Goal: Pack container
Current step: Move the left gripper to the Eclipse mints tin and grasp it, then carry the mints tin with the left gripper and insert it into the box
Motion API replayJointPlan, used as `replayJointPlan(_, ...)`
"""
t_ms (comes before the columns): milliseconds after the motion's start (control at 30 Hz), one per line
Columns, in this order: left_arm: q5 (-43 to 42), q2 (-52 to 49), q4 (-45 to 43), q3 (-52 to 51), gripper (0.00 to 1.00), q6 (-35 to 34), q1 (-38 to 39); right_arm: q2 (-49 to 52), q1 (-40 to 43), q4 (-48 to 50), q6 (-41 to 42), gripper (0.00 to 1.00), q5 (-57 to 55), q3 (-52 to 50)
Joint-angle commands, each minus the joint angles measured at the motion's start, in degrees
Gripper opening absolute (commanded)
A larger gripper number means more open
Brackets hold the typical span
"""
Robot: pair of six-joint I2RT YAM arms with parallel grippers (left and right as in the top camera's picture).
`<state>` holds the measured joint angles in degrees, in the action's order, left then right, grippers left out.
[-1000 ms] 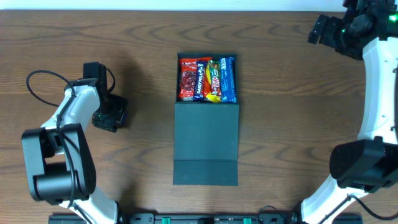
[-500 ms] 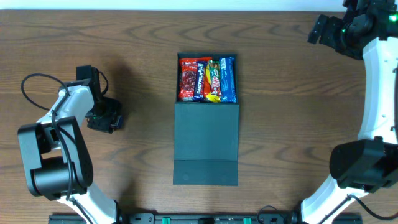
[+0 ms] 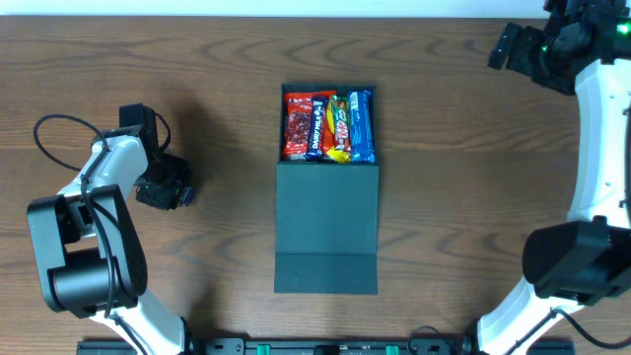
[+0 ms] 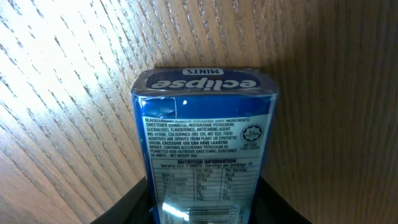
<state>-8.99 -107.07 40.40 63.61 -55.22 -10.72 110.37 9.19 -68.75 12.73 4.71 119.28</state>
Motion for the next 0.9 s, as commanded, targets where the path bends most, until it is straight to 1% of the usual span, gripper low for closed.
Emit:
replayJointPlan(0,1.9,-1.4,0.5,0.3,0.29,3.0,0.0,-0.8,-0.2,0.0,-0.8,0.99,0.2,-0.2)
replayJointPlan(167,2.0,-1.4,1.0,1.3,0.17,5.8,1.1,-0.8,-0.2,0.0,-0.8,0.99,0.2,-0.2)
replayJointPlan(300,3.9,-1.4,2.6,4.3,0.10,8.2,3.3,-0.8,-0.2,0.0,-0.8,0.99,0.2,-0.2)
replayJointPlan(333,4.5,-1.4,3.2,5.6,0.06,9.1,4.2,-0.8,-0.2,0.0,-0.8,0.99,0.2,-0.2)
replayJointPlan(500,6.4,-1.4,5.5,17.6,0.06,17.8,12.0,-0.8,-0.2,0.3,-0.8,0.99,0.2,-0.2)
replayJointPlan(700,6.4,-1.5,2.6,33.1,0.06,30.9,23.3,-0.8,-0.2,0.5,-0.8,0.99,0.2,-0.2)
replayJointPlan(800,6.5,-2.4,2.4,39.0,0.06,35.2,27.8,-0.8,-0.2,0.5,-0.8,0.99,0.2,-0.2)
replayJointPlan(867,6.4,-3.8,2.5,42.1,0.05,36.8,30.0,-0.8,-0.2,0.4,-0.2,0.99,0.2,-0.2)
